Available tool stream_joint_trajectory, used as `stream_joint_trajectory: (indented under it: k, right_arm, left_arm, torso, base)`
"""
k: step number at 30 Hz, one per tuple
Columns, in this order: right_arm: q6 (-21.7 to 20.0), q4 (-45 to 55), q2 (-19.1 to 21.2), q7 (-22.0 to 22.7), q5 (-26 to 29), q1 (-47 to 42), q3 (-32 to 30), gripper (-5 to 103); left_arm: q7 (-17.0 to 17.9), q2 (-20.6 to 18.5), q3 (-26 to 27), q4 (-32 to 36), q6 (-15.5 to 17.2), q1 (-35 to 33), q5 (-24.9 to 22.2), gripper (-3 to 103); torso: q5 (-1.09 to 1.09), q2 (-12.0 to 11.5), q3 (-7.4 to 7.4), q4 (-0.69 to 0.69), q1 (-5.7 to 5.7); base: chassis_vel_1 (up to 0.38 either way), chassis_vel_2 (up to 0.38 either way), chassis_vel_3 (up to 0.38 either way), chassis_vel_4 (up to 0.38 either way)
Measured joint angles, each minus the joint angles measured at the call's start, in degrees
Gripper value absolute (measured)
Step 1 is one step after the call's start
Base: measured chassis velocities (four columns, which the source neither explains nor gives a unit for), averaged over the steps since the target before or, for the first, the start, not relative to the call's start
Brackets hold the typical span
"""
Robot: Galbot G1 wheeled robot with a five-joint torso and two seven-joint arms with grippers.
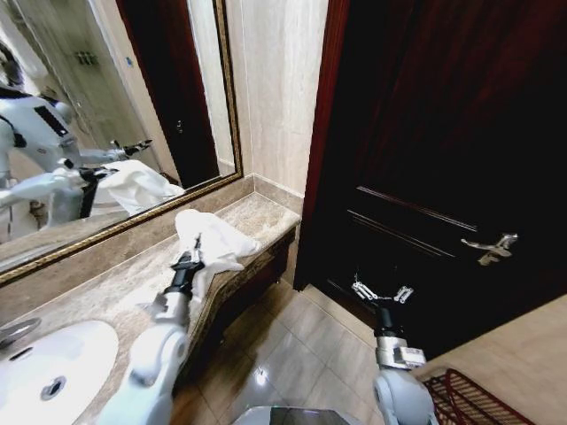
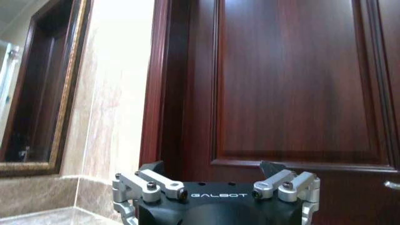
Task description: Discard the used towel into the hamper.
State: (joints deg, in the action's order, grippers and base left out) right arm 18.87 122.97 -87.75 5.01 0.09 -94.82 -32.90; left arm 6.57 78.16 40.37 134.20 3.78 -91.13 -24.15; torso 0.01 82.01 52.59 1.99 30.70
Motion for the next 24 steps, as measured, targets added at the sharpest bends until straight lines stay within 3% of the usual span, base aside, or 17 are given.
stream_joint_trajectory:
  k: [8, 12, 24]
  right_arm:
    - [0.5, 1.6, 0.0, -0.7, 2.4, -0.5, -0.6, 100]
    - [1.1, 1.7, 0.0, -1.0, 3.0, -1.1, -0.7, 100]
    - [2.1, 2.0, 0.0, -1.6, 3.2, -2.9, -0.7, 100]
  left_arm:
    - [0.0, 6.5, -3.5, 4.3, -1.6, -7.6, 6.4, 6]
    - [-0.1, 8.1, -4.3, 4.7, -2.0, -8.2, 8.9, 6]
    - [-0.5, 8.9, -5.2, 4.4, -2.8, -8.1, 10.8, 6]
  torso:
    - [0.0, 0.0, 0.0, 0.0, 0.0]
    - [0.0, 0.0, 0.01, 0.0, 0.01]
    - [0.0, 0.0, 0.01, 0.0, 0.01]
  base:
    - [0.0, 0.0, 0.0, 0.0]
    - [0.0, 0.0, 0.0, 0.0]
    - [-0.025, -0.032, -0.037, -0.032]
